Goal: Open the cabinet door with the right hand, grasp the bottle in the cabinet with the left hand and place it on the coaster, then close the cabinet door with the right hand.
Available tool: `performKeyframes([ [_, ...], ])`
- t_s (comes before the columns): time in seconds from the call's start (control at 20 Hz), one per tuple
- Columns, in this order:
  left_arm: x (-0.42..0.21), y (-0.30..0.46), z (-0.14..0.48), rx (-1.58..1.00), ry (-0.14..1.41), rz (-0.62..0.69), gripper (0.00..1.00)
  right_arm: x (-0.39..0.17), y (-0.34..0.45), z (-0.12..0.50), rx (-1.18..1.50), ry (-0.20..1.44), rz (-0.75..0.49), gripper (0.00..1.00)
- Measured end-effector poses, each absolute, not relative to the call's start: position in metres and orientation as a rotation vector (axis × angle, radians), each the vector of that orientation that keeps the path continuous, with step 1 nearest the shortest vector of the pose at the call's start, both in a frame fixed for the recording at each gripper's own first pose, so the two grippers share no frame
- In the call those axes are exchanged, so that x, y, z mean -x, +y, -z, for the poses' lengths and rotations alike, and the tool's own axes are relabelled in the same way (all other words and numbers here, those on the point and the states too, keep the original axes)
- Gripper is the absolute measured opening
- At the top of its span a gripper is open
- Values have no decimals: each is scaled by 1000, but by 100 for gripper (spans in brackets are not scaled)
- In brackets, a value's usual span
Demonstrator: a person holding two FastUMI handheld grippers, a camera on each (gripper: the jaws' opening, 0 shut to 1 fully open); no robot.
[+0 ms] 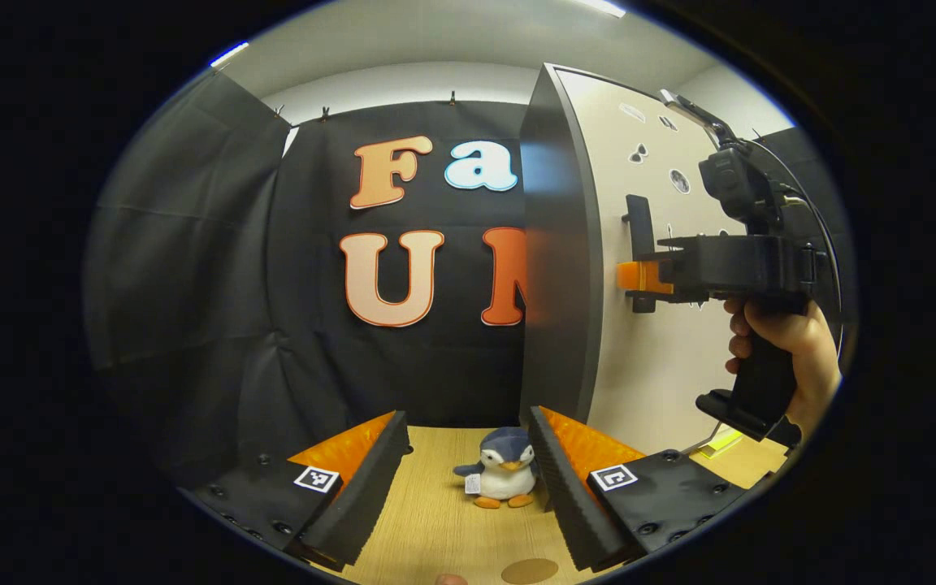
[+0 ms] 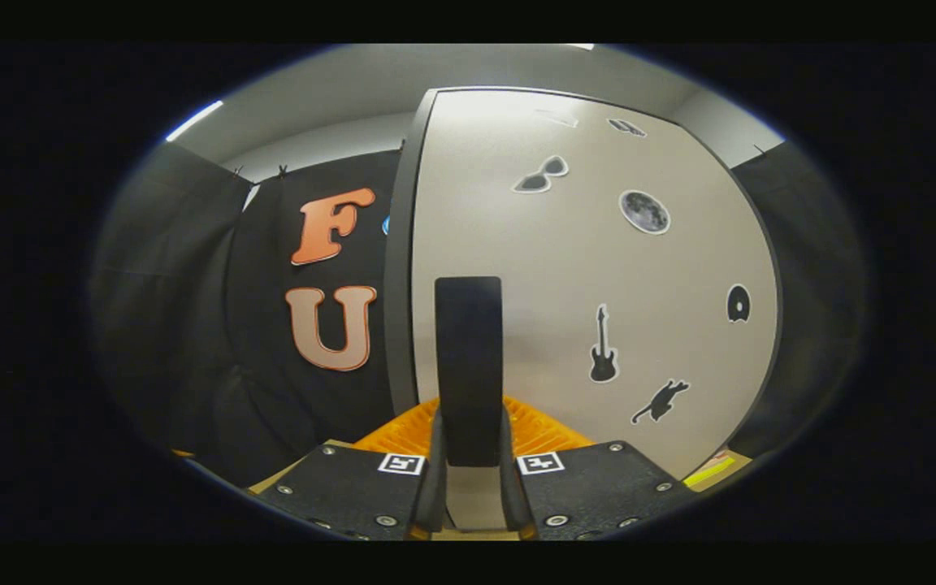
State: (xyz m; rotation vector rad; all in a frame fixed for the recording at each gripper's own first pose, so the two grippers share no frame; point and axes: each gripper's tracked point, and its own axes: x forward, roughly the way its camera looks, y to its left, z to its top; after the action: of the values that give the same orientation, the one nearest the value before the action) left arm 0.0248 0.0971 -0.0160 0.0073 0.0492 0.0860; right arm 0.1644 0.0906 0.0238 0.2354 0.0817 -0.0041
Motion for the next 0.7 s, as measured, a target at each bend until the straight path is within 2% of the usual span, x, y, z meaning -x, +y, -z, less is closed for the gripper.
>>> performKeyframes([
  [0.05,-24,100,17,-10,52,-86,99,-164,90,-25,-235,77,8,25],
  [0.1,-25,103,19,-14,56,-88,94,-164,90,-25,-232,72,14,23],
  [0.15,-25,107,21,-21,62,-89,99,-163,89,-25,-234,70,19,22],
  [0.2,-27,111,22,-26,67,-89,96,-162,90,-25,-245,69,21,20],
  [0.25,-28,115,23,-28,71,-88,99,-159,90,-26,-253,68,22,22],
  [0.45,-43,128,19,-18,60,-89,95,-147,88,-29,-258,65,32,19],
  [0.7,-36,118,10,-14,43,-105,94,-117,82,-39,-260,65,17,21],
])
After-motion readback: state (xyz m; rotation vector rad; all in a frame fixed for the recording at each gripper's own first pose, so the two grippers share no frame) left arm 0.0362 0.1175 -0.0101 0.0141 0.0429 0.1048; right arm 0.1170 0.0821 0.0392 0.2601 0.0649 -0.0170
